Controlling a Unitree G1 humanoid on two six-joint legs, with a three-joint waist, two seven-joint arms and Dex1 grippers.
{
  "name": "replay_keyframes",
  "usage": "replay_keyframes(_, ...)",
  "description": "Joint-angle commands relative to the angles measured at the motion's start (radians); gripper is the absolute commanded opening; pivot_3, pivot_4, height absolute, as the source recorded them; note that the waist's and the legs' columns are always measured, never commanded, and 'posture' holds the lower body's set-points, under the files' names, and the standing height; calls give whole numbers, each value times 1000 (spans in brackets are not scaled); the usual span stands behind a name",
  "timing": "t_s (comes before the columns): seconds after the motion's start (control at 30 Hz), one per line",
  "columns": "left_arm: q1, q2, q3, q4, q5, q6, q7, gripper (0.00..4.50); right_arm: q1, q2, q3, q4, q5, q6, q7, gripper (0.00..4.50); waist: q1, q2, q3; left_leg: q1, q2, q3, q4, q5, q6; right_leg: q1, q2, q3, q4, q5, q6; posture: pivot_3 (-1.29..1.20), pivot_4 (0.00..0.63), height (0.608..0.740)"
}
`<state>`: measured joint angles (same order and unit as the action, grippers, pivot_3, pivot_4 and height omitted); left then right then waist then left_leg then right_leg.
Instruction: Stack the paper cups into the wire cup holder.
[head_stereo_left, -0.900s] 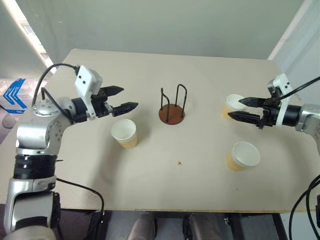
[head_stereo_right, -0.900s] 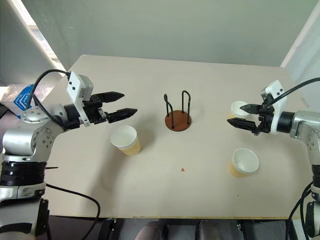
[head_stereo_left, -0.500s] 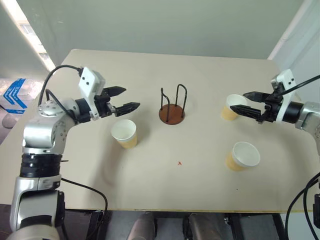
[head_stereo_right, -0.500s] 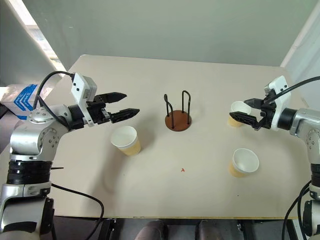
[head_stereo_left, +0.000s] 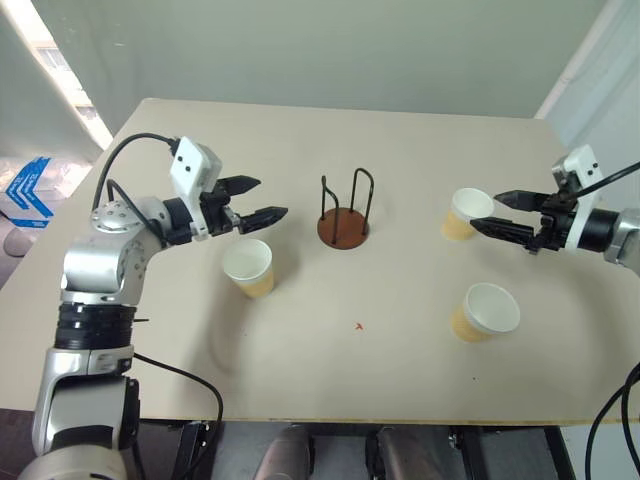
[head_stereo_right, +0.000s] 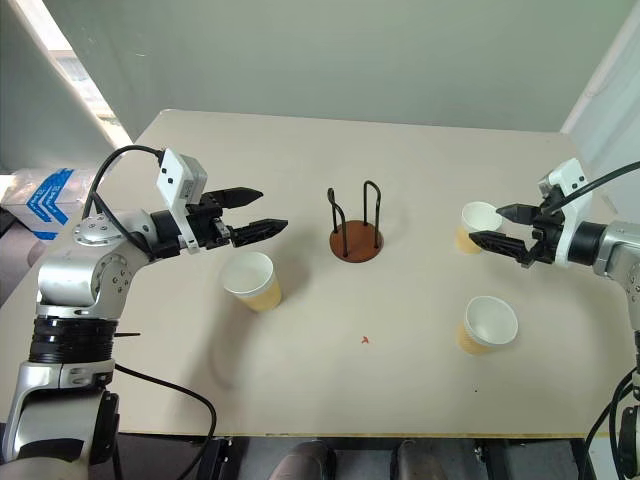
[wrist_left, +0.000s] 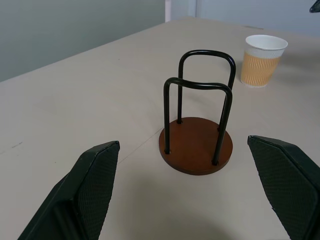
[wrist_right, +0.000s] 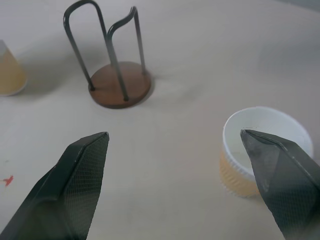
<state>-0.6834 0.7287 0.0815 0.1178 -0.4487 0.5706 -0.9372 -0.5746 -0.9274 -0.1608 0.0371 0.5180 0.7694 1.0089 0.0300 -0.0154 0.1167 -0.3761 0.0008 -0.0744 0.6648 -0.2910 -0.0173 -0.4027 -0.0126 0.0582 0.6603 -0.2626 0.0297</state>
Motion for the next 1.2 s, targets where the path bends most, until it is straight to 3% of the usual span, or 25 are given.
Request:
replay_keyframes(0.03, -1, 19, 17, -33, -4, 2, -15, 4500, -13, -23, -23, -49, 24, 14, 13, 4465, 0, 0, 0, 0, 0, 0, 0, 0, 0, 0, 0, 0, 0, 0, 0, 0, 150, 740)
replay_keyframes(0.57, 23, -30, 3, -76, 5, 3, 39, 4500, -94, 9, 34, -6, 10, 18, 31, 4465, 0, 0, 0, 0, 0, 0, 1, 1, 1, 0, 0, 0, 0, 1, 1, 0, 150, 740)
replay_keyframes(1.2, -180, -181, -185, 195, 154, -73, -25, 4500, 7, -40, -45, -124, 73, 85, 21, 4465, 5, 0, 0, -2, -1, 0, 2, 1, 1, 0, 0, 0, -2, 2, 3, 0, 150, 740)
